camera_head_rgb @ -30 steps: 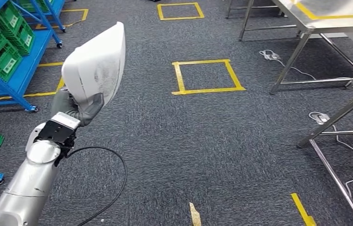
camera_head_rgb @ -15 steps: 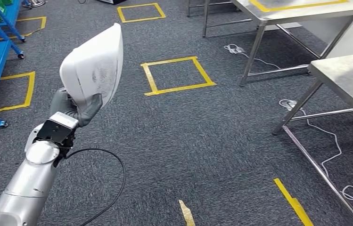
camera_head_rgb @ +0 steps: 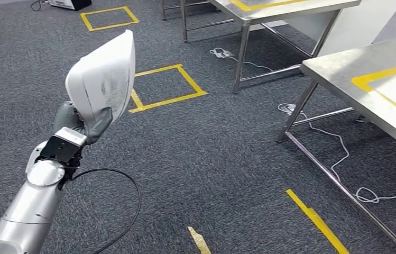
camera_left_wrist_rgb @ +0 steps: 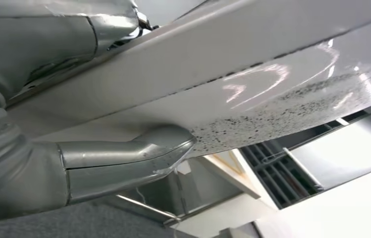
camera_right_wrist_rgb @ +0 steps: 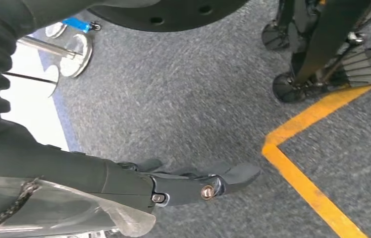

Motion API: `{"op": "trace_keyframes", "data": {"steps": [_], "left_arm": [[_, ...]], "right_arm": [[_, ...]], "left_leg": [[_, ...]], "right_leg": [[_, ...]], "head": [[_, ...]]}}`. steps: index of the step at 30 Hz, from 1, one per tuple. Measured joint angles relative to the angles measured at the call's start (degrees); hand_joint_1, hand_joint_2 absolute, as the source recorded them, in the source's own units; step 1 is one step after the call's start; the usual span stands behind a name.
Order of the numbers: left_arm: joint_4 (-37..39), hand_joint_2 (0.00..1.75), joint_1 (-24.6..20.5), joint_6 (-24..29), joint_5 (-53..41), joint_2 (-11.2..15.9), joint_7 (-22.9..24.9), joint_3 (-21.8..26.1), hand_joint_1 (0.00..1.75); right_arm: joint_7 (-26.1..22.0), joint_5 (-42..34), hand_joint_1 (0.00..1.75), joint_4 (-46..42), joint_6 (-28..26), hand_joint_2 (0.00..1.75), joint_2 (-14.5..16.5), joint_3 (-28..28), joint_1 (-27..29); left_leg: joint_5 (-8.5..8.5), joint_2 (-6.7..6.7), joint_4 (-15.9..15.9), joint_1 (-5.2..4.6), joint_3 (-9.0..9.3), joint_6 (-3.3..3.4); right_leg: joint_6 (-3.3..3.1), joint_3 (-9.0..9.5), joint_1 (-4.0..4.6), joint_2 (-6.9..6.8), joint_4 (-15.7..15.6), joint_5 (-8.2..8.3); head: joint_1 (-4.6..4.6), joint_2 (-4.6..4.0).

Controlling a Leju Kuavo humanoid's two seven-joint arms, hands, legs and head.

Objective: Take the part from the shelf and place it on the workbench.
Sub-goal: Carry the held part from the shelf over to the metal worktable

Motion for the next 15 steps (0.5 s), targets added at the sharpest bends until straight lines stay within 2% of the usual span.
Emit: {"op": "trace_keyframes", "data": {"steps": [2,4,5,6,7,8,9,11,12,13,15], "left_arm": [[0.0,1.75,-0.2,0.0,0.0,-0.1,0.0,0.0,1.75],[0.1,1.75,-0.2,-0.1,0.0,-0.1,0.0,0.0,1.75],[0.1,1.75,-0.1,-0.1,0.0,-0.1,0.0,0.0,1.75],[0.2,1.75,0.0,-0.1,0.0,-0.1,0.1,0.0,1.75],[0.2,1.75,0.1,-0.1,0.0,-0.1,0.1,0.0,1.75],[0.2,1.75,0.3,-0.2,0.1,-0.1,0.0,0.0,1.75],[0.2,1.75,0.5,-0.2,0.1,-0.1,0.0,0.0,1.75],[0.2,1.75,0.9,-0.3,0.3,0.0,-0.2,0.0,1.75],[0.2,1.75,1.0,-0.3,0.3,0.1,-0.3,0.0,1.75],[0.2,1.75,1.0,-0.4,0.4,0.1,-0.3,0.0,1.75],[0.2,1.75,1.1,-0.7,0.4,0.1,-0.4,0.0,1.75]], "right_arm": [[0.1,0.1,0.0,0.0,0.0,1.75,0.0,-0.2,0.1],[0.2,0.3,0.0,0.0,-0.1,1.75,0.0,-0.3,0.0],[0.2,0.4,0.0,0.0,-0.1,1.75,0.0,-0.4,-0.1],[0.2,0.5,0.0,0.0,-0.1,1.75,0.0,-0.4,-0.1],[0.2,0.6,0.0,0.0,-0.1,1.75,0.0,-0.4,0.0],[0.4,0.7,0.0,0.0,-0.1,1.75,0.0,-0.5,0.0],[0.5,0.9,0.0,0.0,-0.1,1.75,0.0,-0.5,0.0],[0.8,1.2,0.0,0.0,-0.1,1.75,0.0,-0.5,-0.1],[0.9,1.2,0.0,0.0,-0.1,1.75,0.0,-0.5,-0.2],[0.9,1.3,0.0,0.0,0.0,1.75,0.0,-0.5,-0.2],[0.9,1.4,0.0,0.0,0.1,1.75,0.0,-0.5,-0.2]], "left_leg": [[0.28,1.15,-0.5,0.1,0.22,0.71],[0.31,2.38,-0.7,0.06,0.3,1.14],[0.27,3.02,-0.7,-0.01,0.28,1.23],[0.23,3.69,-0.7,-0.06,0.28,1.27],[0.17,4.33,-0.7,-0.09,0.29,1.27],[0.11,4.91,-0.7,-0.11,0.34,1.2],[0.01,5.47,-0.6,-0.11,0.43,1.08],[-0.27,6.42,-0.6,-0.33,0.62,0.63],[-0.41,6.82,-0.5,-0.49,0.71,0.36],[-0.5,7.23,-0.5,-0.64,0.8,0.09],[-0.67,7.92,-0.5,-0.59,1.02,-0.49]], "right_leg": [[0.52,-1.38,0.08,-2.32,2.1,-1.38],[0.92,-4.65,0.14,-5.37,8.3,-4.55],[1.11,-6.59,0.05,-5.95,12.1,-6.05],[1.26,-8.0,-0.05,-6.18,14.9,-6.82],[1.37,-8.51,-0.14,-6.31,15.9,-6.65],[1.4,-7.73,-0.19,-6.51,14.4,-5.43],[1.36,-5.86,-0.2,-7.01,11.0,-3.58],[1.01,-1.51,0.02,-9.3,3.2,-1.04],[0.71,-0.17,0.18,-10.06,0.9,-0.58],[0.37,0.37,0.36,-10.4,0.0,-0.63],[-0.38,0.46,0.46,-9.26,-0.1,-0.45]], "head": [[0.21,0.0],[0.4,0.0],[0.42,0.0],[0.4,0.0],[0.42,0.0],[0.44,0.0],[0.44,0.0],[0.41,0.0],[0.33,0.0],[0.25,0.0],[0.14,0.0]]}}
